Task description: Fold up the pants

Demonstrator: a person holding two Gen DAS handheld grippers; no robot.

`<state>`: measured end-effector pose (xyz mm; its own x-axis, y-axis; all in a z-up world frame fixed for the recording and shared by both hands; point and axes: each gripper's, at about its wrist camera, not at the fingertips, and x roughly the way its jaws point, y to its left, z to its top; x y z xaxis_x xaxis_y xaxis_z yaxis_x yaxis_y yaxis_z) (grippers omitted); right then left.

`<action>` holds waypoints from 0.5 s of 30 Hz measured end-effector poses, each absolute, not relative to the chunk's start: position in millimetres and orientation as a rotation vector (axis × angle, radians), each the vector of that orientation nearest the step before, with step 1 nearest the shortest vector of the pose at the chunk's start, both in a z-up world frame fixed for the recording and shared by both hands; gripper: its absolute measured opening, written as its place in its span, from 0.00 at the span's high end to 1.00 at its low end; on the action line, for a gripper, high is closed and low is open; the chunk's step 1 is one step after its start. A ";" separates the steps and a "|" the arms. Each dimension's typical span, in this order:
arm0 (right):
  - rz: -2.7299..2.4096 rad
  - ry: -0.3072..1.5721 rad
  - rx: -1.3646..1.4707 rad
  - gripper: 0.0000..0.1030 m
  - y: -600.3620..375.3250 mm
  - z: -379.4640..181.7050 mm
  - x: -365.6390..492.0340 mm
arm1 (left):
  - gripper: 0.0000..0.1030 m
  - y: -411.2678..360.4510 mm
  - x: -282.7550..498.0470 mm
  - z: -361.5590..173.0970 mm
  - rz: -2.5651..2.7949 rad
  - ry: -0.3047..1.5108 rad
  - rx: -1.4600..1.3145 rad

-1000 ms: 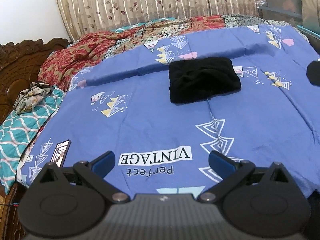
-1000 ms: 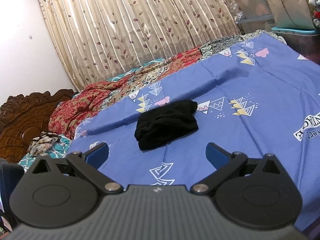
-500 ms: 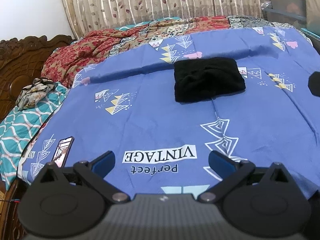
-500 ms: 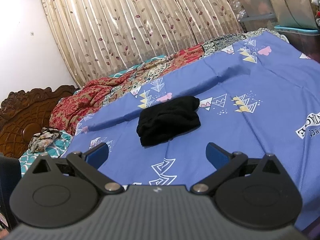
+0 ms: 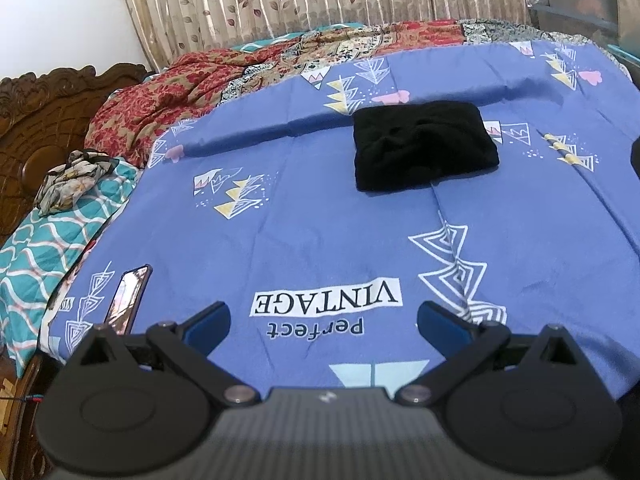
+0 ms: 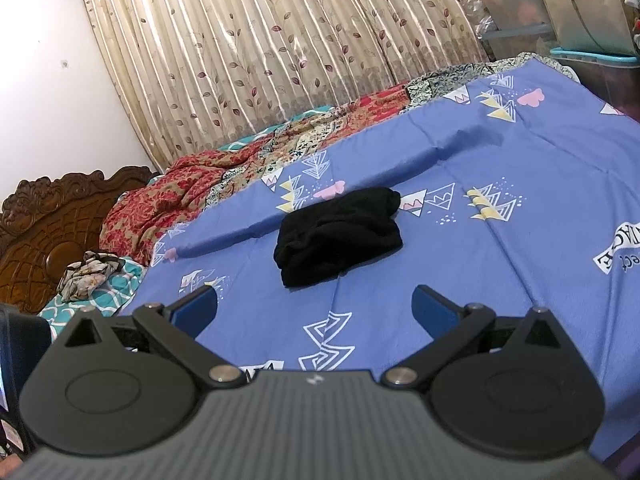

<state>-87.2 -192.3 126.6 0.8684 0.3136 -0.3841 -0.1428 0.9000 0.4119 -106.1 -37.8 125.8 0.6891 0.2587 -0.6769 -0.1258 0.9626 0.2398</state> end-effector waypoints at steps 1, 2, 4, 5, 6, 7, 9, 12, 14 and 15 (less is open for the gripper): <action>0.244 0.461 0.384 0.00 -192.3 126.5 -87.3 | 0.00 -38.2 -106.2 125.4 0.217 0.784 0.184; 0.244 0.462 0.386 0.00 -192.3 126.5 -87.2 | 0.00 -38.5 -106.0 125.1 0.218 0.784 0.189; 0.244 0.465 0.390 0.00 -192.6 125.8 -87.6 | 0.00 -39.2 -105.6 124.2 0.224 0.785 0.197; 0.244 0.466 0.391 0.00 -193.1 125.1 -87.0 | 0.00 -39.4 -105.5 123.9 0.227 0.785 0.202; 0.243 0.467 0.393 0.00 -193.2 125.0 -87.1 | 0.00 -39.7 -105.4 123.3 0.229 0.786 0.206; 0.244 0.468 0.394 0.00 -193.6 124.8 -87.1 | 0.00 -39.8 -105.2 122.7 0.232 0.788 0.208; 0.244 0.467 0.394 0.00 -193.7 124.6 -87.4 | 0.00 -39.5 -104.9 121.5 0.233 0.793 0.210; 0.244 0.467 0.394 0.00 -193.7 124.5 -87.4 | 0.00 -39.8 -104.3 120.0 0.234 0.798 0.217; 0.243 0.467 0.395 0.00 -193.5 124.5 -87.5 | 0.00 -40.3 -104.2 119.5 0.236 0.799 0.222; 0.243 0.467 0.394 0.00 -193.5 124.4 -87.5 | 0.00 -40.4 -104.2 119.3 0.236 0.799 0.224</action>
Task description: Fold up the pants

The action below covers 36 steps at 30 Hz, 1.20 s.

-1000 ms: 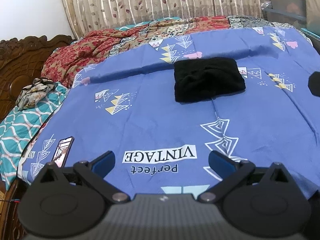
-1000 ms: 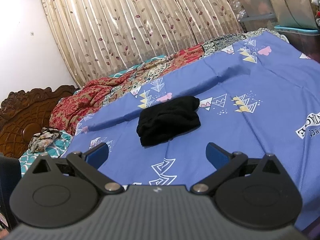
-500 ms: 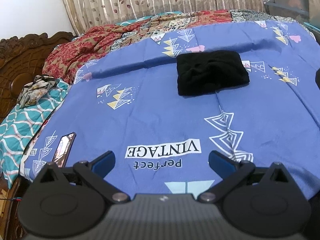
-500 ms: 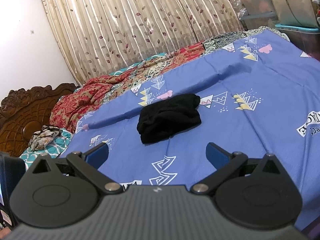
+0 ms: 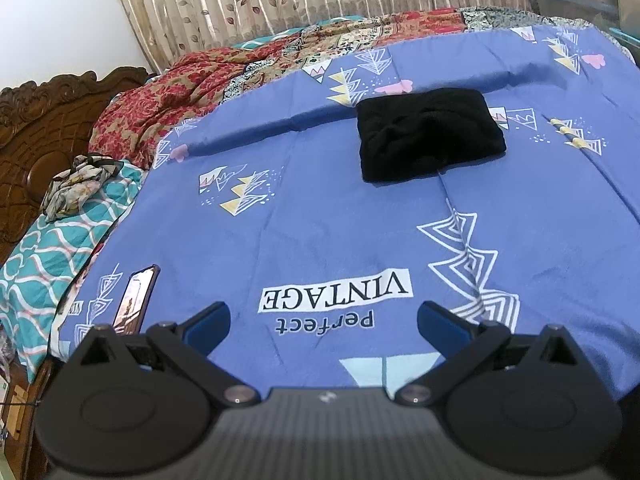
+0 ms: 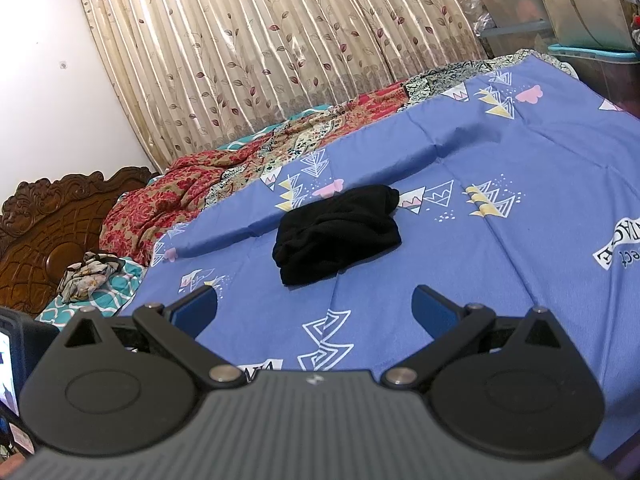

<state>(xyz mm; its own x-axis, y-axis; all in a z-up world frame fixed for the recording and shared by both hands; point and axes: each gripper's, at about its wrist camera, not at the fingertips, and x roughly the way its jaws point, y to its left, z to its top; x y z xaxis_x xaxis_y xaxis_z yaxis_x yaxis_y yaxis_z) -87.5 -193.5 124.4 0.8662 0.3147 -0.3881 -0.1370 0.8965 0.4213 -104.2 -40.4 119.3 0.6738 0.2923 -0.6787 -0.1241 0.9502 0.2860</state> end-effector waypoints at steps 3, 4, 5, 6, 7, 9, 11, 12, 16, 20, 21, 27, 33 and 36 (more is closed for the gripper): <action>0.243 0.469 0.394 0.00 -193.8 124.2 -87.5 | 0.00 -41.3 -104.0 119.0 0.240 0.795 0.239; 0.245 0.470 0.393 0.00 -193.5 124.2 -87.9 | 0.00 -41.7 -103.9 118.8 0.241 0.794 0.244; 0.244 0.470 0.393 0.00 -193.2 124.0 -88.3 | 0.00 -42.0 -103.8 118.6 0.241 0.794 0.247; 0.245 0.469 0.392 0.00 -193.0 124.1 -88.6 | 0.00 -41.9 -104.0 118.0 0.240 0.795 0.249; 0.245 0.469 0.390 0.00 -192.4 124.3 -89.0 | 0.00 -41.9 -103.8 117.8 0.239 0.795 0.252; 0.247 0.467 0.388 0.00 -191.8 124.7 -89.4 | 0.00 -42.3 -103.5 117.5 0.239 0.795 0.255; 0.246 0.467 0.387 0.00 -191.2 124.5 -89.4 | 0.00 -42.3 -103.4 117.5 0.242 0.796 0.257; 0.246 0.467 0.387 0.00 -191.1 124.6 -89.5 | 0.00 -41.9 -103.2 117.5 0.246 0.796 0.256; 0.247 0.467 0.386 0.00 -190.5 124.6 -89.7 | 0.00 -41.0 -103.0 117.1 0.254 0.799 0.255; 0.247 0.468 0.386 0.00 -189.8 124.5 -90.0 | 0.00 -41.3 -102.8 117.1 0.260 0.799 0.260; 0.247 0.468 0.386 0.00 -189.7 124.5 -90.0 | 0.00 -41.5 -102.8 117.1 0.261 0.799 0.261; 0.247 0.467 0.386 0.00 -189.9 124.4 -90.0 | 0.00 -42.9 -102.6 116.5 0.262 0.798 0.270; 0.246 0.471 0.391 0.00 -189.9 124.5 -89.5 | 0.00 -42.7 -102.7 114.8 0.261 0.803 0.273; 0.247 0.471 0.391 0.00 -190.7 124.2 -88.9 | 0.00 -43.0 -102.4 113.0 0.265 0.806 0.280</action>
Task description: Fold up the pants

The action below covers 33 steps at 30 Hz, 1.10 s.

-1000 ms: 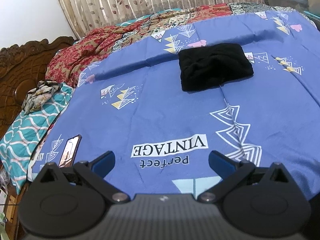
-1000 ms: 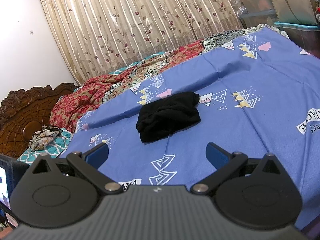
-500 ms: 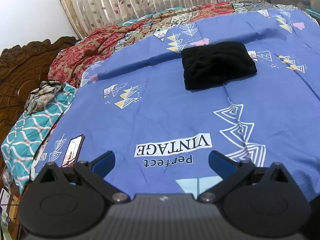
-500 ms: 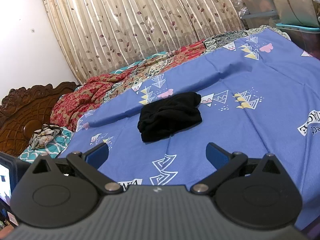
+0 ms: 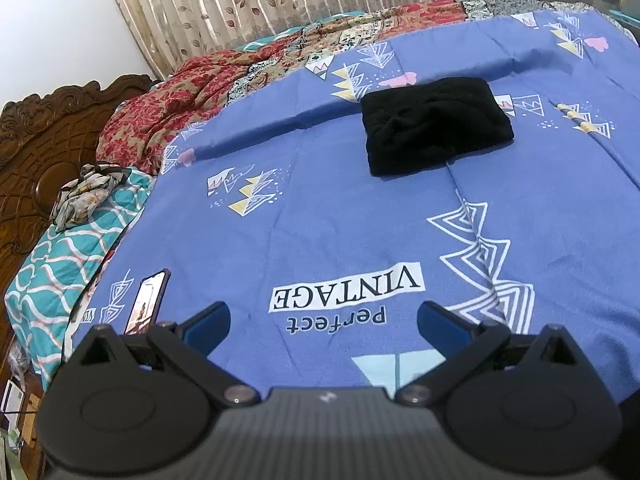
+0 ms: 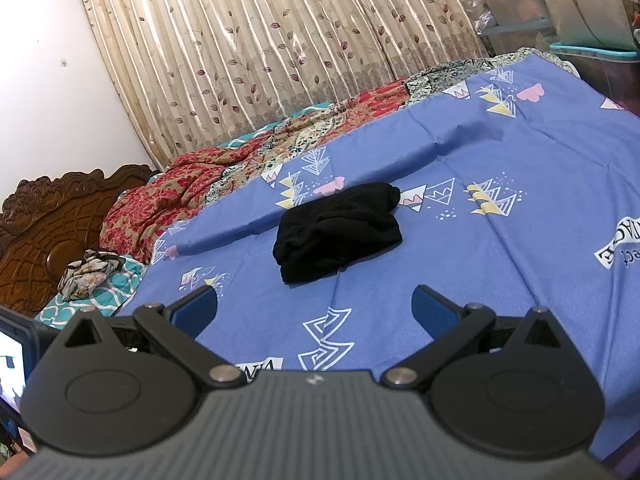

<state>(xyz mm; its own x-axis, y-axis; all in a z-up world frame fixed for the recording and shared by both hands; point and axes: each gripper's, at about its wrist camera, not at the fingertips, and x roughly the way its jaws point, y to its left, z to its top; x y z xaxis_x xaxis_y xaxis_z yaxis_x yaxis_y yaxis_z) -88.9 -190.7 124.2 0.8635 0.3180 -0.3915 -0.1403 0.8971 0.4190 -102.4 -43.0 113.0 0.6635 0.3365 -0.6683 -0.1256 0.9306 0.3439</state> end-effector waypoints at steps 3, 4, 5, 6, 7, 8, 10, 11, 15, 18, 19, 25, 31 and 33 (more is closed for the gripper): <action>0.247 0.472 0.391 0.00 -190.9 124.0 -88.8 | 0.00 -43.2 -102.3 111.4 0.271 0.804 0.288; 0.247 0.473 0.391 0.00 -190.6 124.0 -88.9 | 0.00 -43.2 -102.3 110.9 0.272 0.804 0.292; 0.246 0.474 0.392 0.00 -191.0 123.5 -88.6 | 0.00 -43.4 -102.2 110.6 0.272 0.804 0.295; 0.247 0.474 0.393 0.00 -191.6 123.0 -88.5 | 0.00 -43.6 -102.3 110.2 0.272 0.804 0.297; 0.246 0.475 0.394 0.00 -191.4 123.0 -88.5 | 0.00 -43.9 -102.4 109.7 0.272 0.804 0.301; 0.246 0.474 0.393 0.00 -191.6 123.0 -88.4 | 0.00 -44.0 -102.4 109.2 0.273 0.803 0.304; 0.244 0.476 0.395 0.00 -192.2 121.5 -88.7 | 0.00 -44.1 -101.9 107.9 0.273 0.806 0.310; 0.244 0.476 0.396 0.00 -192.1 121.3 -88.8 | 0.00 -44.0 -101.4 107.3 0.272 0.808 0.310; 0.242 0.478 0.399 0.00 -192.9 119.3 -88.2 | 0.00 -44.1 -100.9 105.7 0.272 0.813 0.313; 0.242 0.478 0.399 0.00 -192.9 119.4 -88.1 | 0.00 -44.5 -100.5 104.3 0.272 0.816 0.318; 0.242 0.478 0.399 0.00 -192.8 119.4 -88.1 | 0.00 -44.6 -100.5 103.9 0.272 0.818 0.319; 0.239 0.479 0.401 0.00 -192.4 117.6 -88.8 | 0.00 -44.2 -100.0 101.8 0.269 0.825 0.324; 0.239 0.481 0.401 0.00 -192.2 116.3 -89.1 | 0.00 -45.3 -100.3 99.9 0.264 0.830 0.329; 0.238 0.480 0.402 0.00 -192.1 116.3 -89.2 | 0.00 -45.3 -100.3 99.3 0.263 0.832 0.331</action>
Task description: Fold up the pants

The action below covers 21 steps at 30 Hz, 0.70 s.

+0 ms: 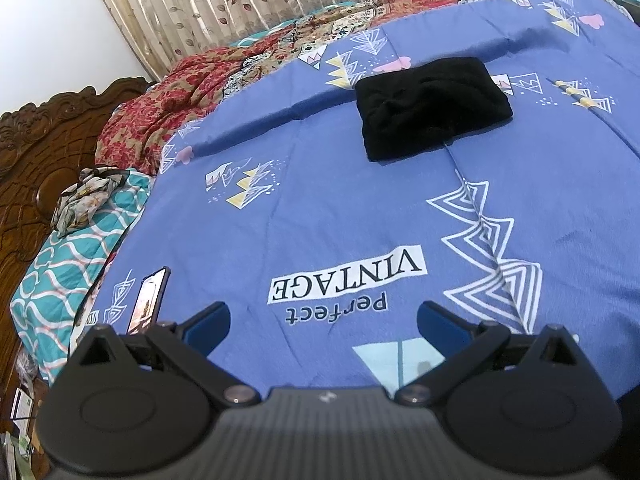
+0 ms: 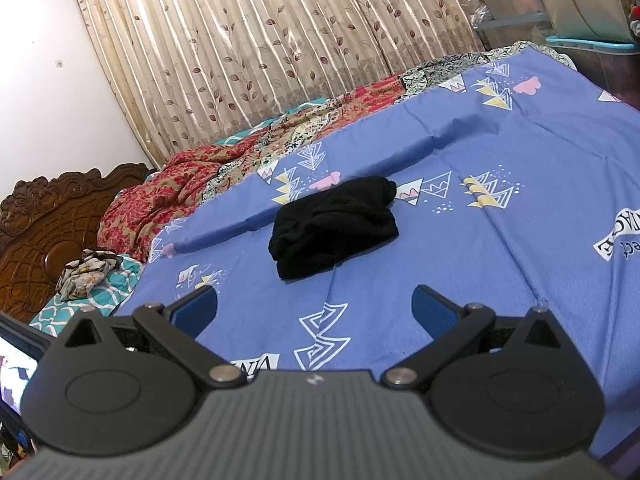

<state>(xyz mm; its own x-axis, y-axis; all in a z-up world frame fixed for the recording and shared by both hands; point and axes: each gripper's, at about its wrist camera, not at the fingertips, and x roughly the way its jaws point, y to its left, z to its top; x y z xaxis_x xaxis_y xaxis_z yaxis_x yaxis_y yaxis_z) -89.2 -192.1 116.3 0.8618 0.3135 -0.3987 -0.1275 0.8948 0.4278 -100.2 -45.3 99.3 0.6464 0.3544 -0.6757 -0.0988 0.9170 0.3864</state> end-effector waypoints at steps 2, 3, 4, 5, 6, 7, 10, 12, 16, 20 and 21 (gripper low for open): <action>0.238 0.480 0.402 0.00 -192.2 116.2 -89.0 | 0.00 -45.4 -99.8 98.4 0.263 0.834 0.333; 0.239 0.480 0.402 0.00 -192.3 116.1 -89.0 | 0.00 -45.5 -99.7 97.8 0.263 0.836 0.334; 0.239 0.480 0.401 0.00 -192.5 116.3 -88.7 | 0.00 -45.7 -99.6 97.2 0.263 0.838 0.335; 0.239 0.480 0.401 0.00 -192.7 116.4 -88.5 | 0.00 -45.6 -99.7 97.0 0.263 0.839 0.336; 0.239 0.480 0.401 0.00 -192.7 116.5 -88.5 | 0.00 -45.5 -99.6 96.6 0.264 0.840 0.336; 0.239 0.480 0.401 0.00 -192.5 116.4 -88.6 | 0.00 -45.4 -99.3 96.3 0.264 0.841 0.336; 0.238 0.482 0.403 0.00 -192.5 115.6 -88.6 | 0.00 -45.1 -98.9 95.6 0.265 0.844 0.337; 0.238 0.484 0.404 0.00 -193.4 113.0 -88.7 | 0.00 -45.5 -98.6 95.0 0.265 0.846 0.337; 0.237 0.486 0.404 0.00 -194.1 110.8 -88.8 | 0.00 -46.6 -97.8 92.7 0.264 0.852 0.341; 0.235 0.491 0.404 0.00 -195.3 108.5 -87.3 | 0.00 -46.5 -96.9 90.9 0.263 0.858 0.342; 0.235 0.492 0.404 0.00 -195.5 108.1 -86.9 | 0.00 -46.4 -96.6 90.4 0.263 0.859 0.342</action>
